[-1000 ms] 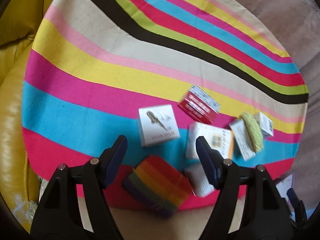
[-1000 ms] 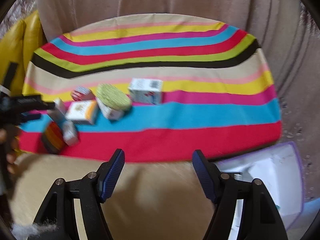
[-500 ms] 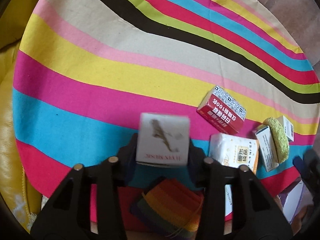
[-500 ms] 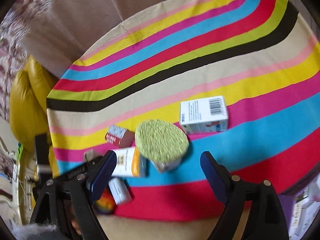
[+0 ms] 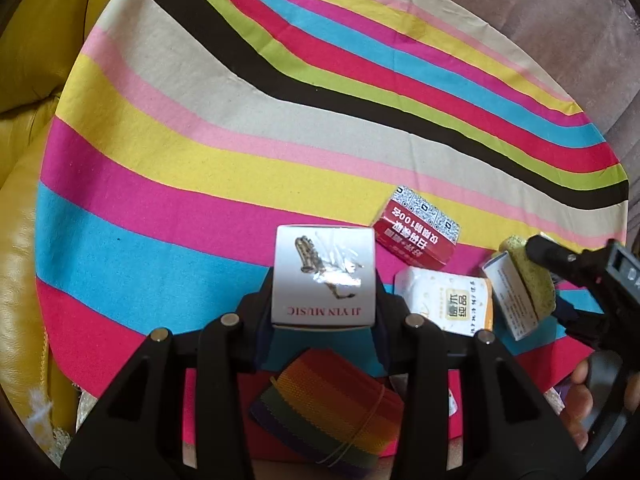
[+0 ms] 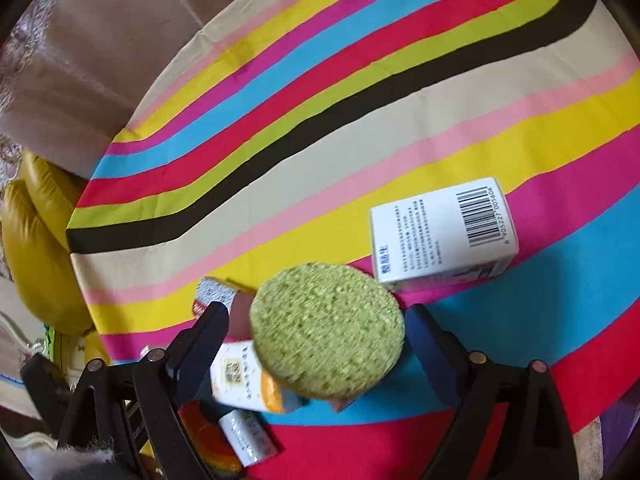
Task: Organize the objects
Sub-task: 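Grasp the white music box with the left gripper while the right gripper grasps the green sponge, then carry the white music box and green sponge over the purple box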
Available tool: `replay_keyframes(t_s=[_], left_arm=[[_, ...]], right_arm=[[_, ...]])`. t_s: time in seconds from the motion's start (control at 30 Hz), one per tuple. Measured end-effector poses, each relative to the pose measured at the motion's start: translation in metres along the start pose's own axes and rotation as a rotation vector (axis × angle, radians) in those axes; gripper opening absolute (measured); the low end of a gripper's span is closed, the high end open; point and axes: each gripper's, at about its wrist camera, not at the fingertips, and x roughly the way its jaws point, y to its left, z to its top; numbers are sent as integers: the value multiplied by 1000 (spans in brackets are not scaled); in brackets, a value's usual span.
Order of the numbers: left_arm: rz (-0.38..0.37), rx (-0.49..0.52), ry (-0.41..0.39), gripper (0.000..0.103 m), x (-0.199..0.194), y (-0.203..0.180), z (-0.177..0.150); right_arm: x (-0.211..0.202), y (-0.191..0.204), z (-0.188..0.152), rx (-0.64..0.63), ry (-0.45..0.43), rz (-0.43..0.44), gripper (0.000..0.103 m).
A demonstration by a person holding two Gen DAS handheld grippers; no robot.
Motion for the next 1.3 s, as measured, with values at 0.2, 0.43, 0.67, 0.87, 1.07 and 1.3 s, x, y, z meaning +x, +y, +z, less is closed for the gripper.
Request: replay_keyframes(t_s=[0.2,0.43,0.67,0.87,1.07,1.3], left_arm=[[3,-2,-18,45,-6,-2,-3],[3,4,-53,45,-20,-2,-10],[-19,20,-74,45,-38,-9,-19],[-48,49,-71,45,-52,-24,-33],[-80,103,-72,45,-66,-51,-48],[-129,176,-48,45,-77,-84,-66]], right_arm=[[4,-2,-4,-31,-1,-12,82],[-19,9,-17,-136,-87,-53,82],[-53,22,-48,-266,-175,-99,82],[-79,21,-70,-317,-235,-179,82],[-110,-4,-92,-309,-259,-265,82],[-145,-36,-111,-279,-279,-349,82]])
